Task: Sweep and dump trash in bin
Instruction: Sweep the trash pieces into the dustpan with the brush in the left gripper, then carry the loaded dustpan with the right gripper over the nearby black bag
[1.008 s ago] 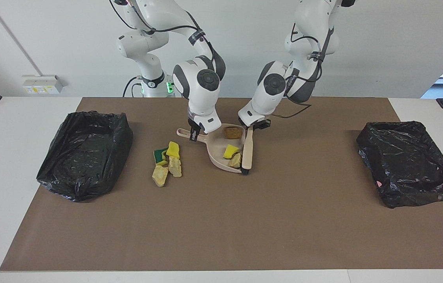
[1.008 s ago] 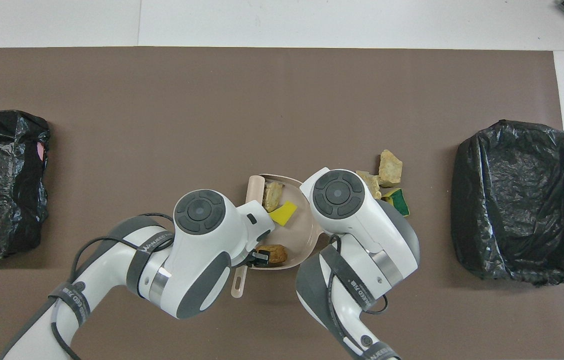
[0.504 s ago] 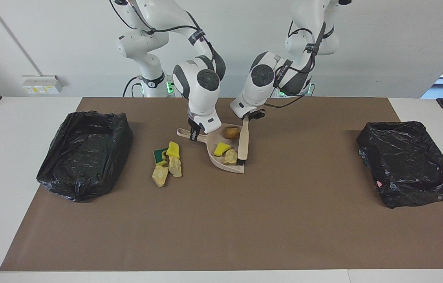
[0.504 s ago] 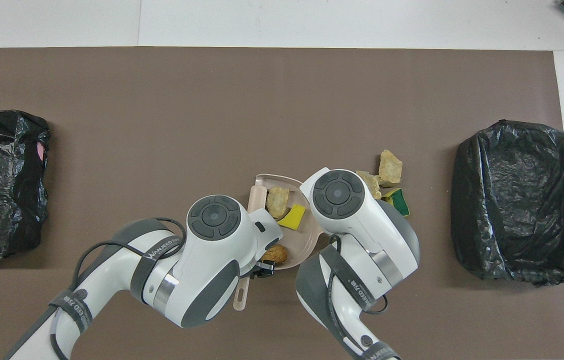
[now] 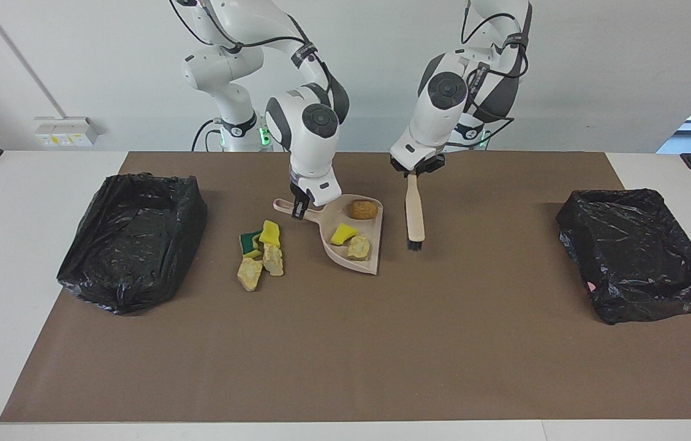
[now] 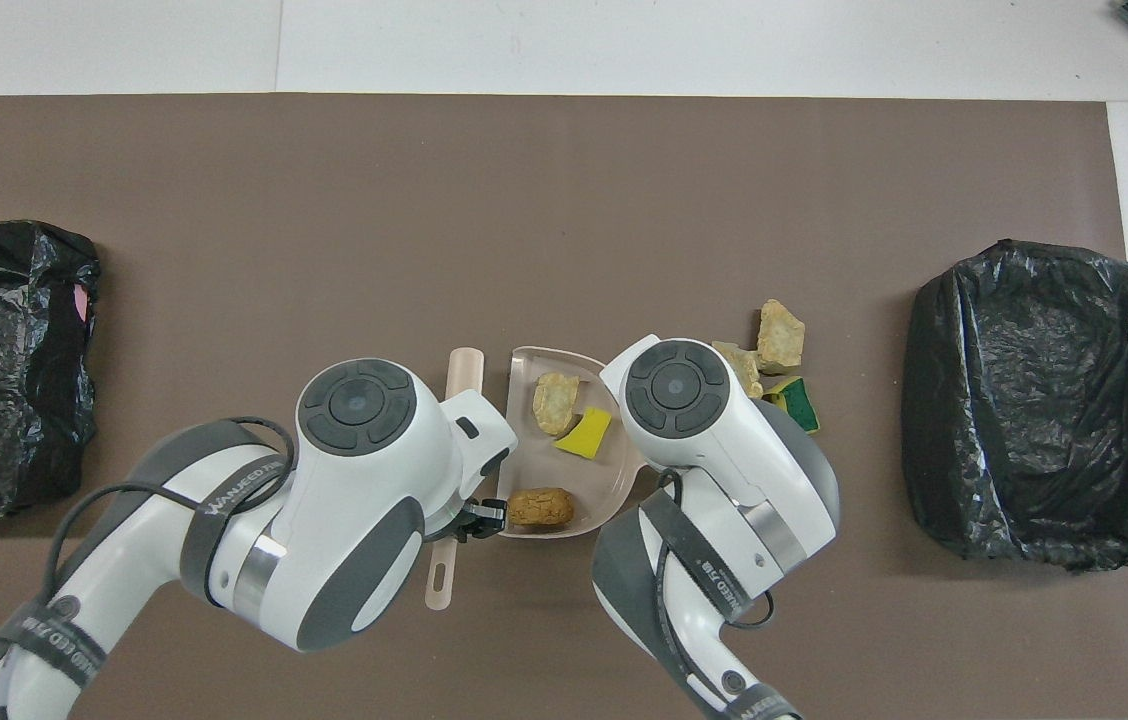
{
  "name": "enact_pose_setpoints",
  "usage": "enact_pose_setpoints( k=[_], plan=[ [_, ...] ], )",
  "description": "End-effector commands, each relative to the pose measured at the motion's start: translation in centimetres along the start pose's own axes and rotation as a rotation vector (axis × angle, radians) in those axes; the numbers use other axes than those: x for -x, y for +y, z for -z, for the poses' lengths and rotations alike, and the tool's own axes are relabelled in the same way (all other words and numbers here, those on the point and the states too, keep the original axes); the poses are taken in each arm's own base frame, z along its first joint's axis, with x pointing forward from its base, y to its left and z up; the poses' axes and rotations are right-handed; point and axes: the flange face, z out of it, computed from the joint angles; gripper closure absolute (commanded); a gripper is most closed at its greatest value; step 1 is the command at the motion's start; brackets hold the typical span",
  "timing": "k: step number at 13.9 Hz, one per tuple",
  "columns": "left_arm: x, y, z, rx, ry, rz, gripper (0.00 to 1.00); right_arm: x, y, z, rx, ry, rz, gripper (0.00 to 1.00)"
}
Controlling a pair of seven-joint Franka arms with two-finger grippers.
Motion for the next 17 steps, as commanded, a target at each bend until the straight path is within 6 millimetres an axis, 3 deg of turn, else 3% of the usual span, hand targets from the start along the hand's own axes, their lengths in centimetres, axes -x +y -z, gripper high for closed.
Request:
enact_pose_setpoints(
  k=[1,5,8,9,14,17],
  plan=[
    [3.1,-0.5,0.1,-0.053,0.022,0.022,1.0,3.9,1.5,3.4,0.041,0.048,-0.072,1.0],
    [7.2,-0.1,-2.8,-0.055,0.102,0.041,1.0,9.9,5.6,7.6,0.063,0.079,-0.136,1.0],
    [10.0,3.3,-5.2,-0.035,0.079,0.068,1.0,15.9,9.1,10.1,0.051,0.118,-0.218,1.0],
    [10.9,4.9,-6.9,-0.022,0.086,0.085,1.0,18.1,10.3,10.7,0.051,0.133,-0.251,1.0],
    [16.2,10.2,-14.1,-0.014,0.125,0.163,1.0,29.0,14.0,9.9,0.011,0.173,-0.377,1.0],
    [18.2,10.4,-16.5,0.01,0.124,0.158,1.0,35.3,15.0,8.9,0.011,0.172,-0.412,1.0]
  ],
)
